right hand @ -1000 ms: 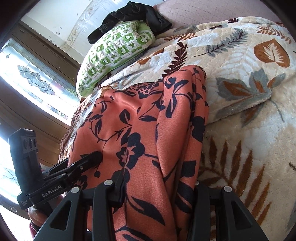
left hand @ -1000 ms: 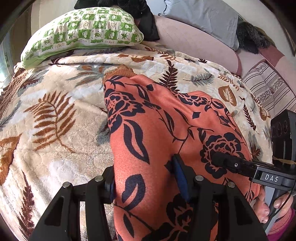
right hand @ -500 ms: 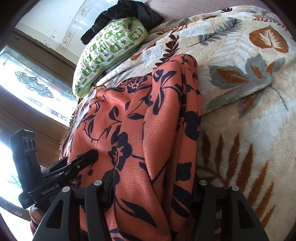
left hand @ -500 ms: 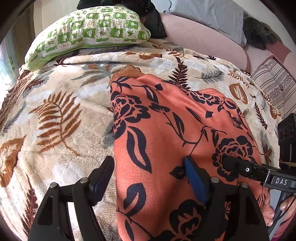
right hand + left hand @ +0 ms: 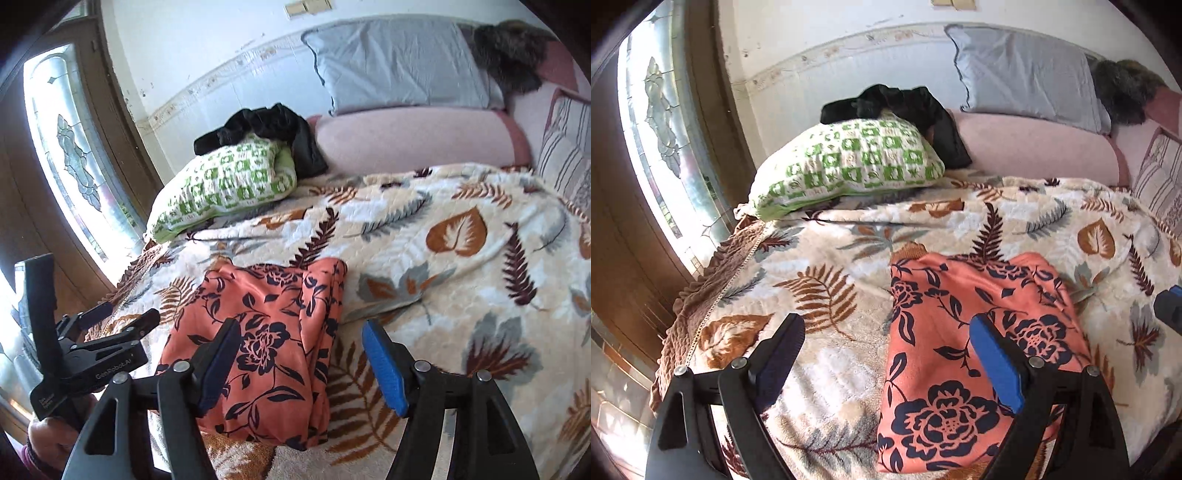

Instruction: Fold small clothes

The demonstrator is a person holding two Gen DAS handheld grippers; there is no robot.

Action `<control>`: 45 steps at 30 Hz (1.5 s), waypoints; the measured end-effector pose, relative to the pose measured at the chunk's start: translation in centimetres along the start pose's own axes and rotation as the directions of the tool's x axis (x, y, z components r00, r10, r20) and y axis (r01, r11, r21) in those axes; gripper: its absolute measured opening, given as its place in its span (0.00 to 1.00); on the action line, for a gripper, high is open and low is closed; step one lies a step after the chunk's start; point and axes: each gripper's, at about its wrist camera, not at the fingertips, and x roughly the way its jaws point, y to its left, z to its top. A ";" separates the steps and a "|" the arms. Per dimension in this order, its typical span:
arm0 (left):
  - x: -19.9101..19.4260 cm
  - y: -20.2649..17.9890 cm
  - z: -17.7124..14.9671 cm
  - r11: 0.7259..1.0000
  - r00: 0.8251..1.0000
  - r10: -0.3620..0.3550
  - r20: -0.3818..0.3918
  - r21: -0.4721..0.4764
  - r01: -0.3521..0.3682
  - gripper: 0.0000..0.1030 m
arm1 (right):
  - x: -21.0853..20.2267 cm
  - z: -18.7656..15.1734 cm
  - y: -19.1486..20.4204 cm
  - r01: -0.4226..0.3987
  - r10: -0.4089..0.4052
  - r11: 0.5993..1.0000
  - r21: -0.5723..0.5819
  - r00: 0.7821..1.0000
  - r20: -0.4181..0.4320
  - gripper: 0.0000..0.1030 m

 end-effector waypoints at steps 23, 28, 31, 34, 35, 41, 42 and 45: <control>-18.3 4.4 1.7 0.988 0.955 0.126 0.269 -0.119 -0.097 0.97 | -13.3 -0.2 8.5 0.064 -0.038 0.990 -0.127 0.979 0.203 0.81; -18.6 4.5 1.8 0.989 0.957 0.114 0.266 -0.116 -0.086 0.97 | -14.1 -0.3 9.2 0.063 -0.031 0.988 -0.143 0.976 0.215 0.81; -18.9 4.7 1.8 0.990 0.959 0.105 0.264 -0.121 -0.075 0.97 | -14.4 -0.3 9.6 0.065 -0.031 0.986 -0.151 0.975 0.221 0.81; -18.9 4.7 1.7 0.990 0.959 0.104 0.264 -0.122 -0.073 0.97 | -14.6 -0.3 9.8 0.070 -0.034 0.986 -0.152 0.972 0.231 0.81; -18.9 4.7 1.8 0.990 0.958 0.106 0.266 -0.123 -0.075 0.97 | -14.6 -0.3 9.9 0.069 -0.033 0.986 -0.150 0.972 0.232 0.81; -19.3 4.9 1.7 0.990 0.957 0.099 0.271 -0.124 -0.067 0.97 | -14.5 -0.3 9.9 0.074 -0.044 0.990 -0.124 0.973 0.228 0.81; -19.4 4.9 1.7 0.990 0.957 0.098 0.272 -0.124 -0.066 0.97 | -14.4 -0.3 9.9 0.073 -0.045 0.990 -0.120 0.973 0.225 0.81; -19.5 5.0 1.7 0.990 0.958 0.096 0.272 -0.123 -0.064 0.97 | -14.2 -0.4 10.2 0.077 -0.050 0.990 -0.118 0.975 0.218 0.81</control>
